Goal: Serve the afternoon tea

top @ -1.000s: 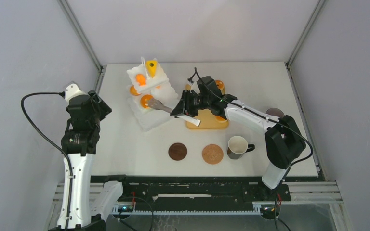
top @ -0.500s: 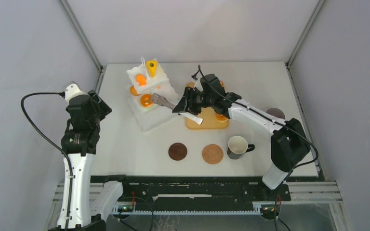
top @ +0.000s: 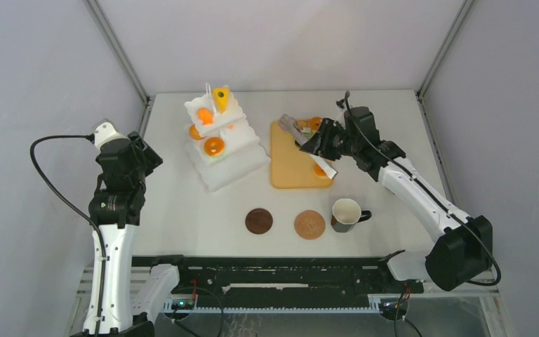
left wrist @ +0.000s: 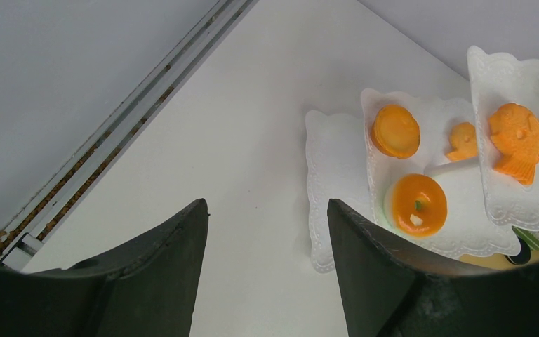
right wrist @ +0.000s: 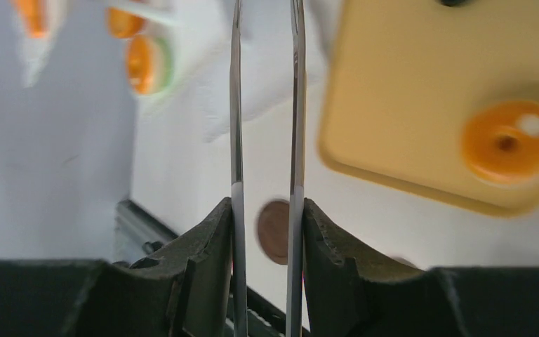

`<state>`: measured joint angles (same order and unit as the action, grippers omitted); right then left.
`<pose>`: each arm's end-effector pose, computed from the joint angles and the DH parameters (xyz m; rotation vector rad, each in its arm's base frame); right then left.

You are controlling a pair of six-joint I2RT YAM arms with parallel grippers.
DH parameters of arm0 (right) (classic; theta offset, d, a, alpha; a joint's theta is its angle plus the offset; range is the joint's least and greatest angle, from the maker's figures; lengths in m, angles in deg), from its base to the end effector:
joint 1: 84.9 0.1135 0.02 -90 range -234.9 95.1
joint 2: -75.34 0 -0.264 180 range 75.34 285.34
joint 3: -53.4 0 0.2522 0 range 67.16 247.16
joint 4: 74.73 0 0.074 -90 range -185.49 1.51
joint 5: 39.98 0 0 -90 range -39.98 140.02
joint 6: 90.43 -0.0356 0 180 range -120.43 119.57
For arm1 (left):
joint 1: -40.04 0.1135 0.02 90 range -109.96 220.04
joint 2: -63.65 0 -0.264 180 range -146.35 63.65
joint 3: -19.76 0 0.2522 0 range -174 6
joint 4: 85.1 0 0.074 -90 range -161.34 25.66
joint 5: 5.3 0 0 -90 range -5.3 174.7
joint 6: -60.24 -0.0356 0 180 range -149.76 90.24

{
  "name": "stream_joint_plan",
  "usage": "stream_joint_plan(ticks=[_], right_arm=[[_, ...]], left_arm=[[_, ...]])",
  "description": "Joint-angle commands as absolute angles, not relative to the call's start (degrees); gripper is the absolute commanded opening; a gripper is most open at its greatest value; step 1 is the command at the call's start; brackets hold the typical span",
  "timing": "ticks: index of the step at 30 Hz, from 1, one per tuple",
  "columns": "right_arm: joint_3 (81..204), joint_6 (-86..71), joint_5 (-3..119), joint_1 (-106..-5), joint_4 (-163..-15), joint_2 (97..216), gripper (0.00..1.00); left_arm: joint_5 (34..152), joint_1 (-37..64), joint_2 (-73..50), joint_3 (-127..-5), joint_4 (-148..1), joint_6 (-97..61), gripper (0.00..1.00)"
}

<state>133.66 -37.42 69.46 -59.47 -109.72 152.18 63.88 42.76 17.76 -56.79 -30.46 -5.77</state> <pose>0.2688 0.1409 0.3293 0.0121 2.2547 0.9792 0.1504 0.0198 0.3881 -0.6763 1.8421 0.1182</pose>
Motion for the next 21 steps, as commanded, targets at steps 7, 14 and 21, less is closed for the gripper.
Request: stream_joint_plan(ticks=[7, 14, 21], right_arm=[[130.00, -27.60, 55.69, -63.80, -116.25, 152.97, 0.48], [133.03, -24.75, 50.79, -61.85, -115.13, 160.93, 0.49], [137.18, -20.31, 45.07, -57.96, -115.19, 166.87, 0.55]], left_arm=[[63.96, 43.20, 17.92, -57.27, -31.60, -5.95, 0.68], [64.84, 43.14, 17.12, -57.61, -31.78, -5.56, 0.68], [64.78, 43.15, 16.70, -57.99, -31.79, -5.45, 0.68]])
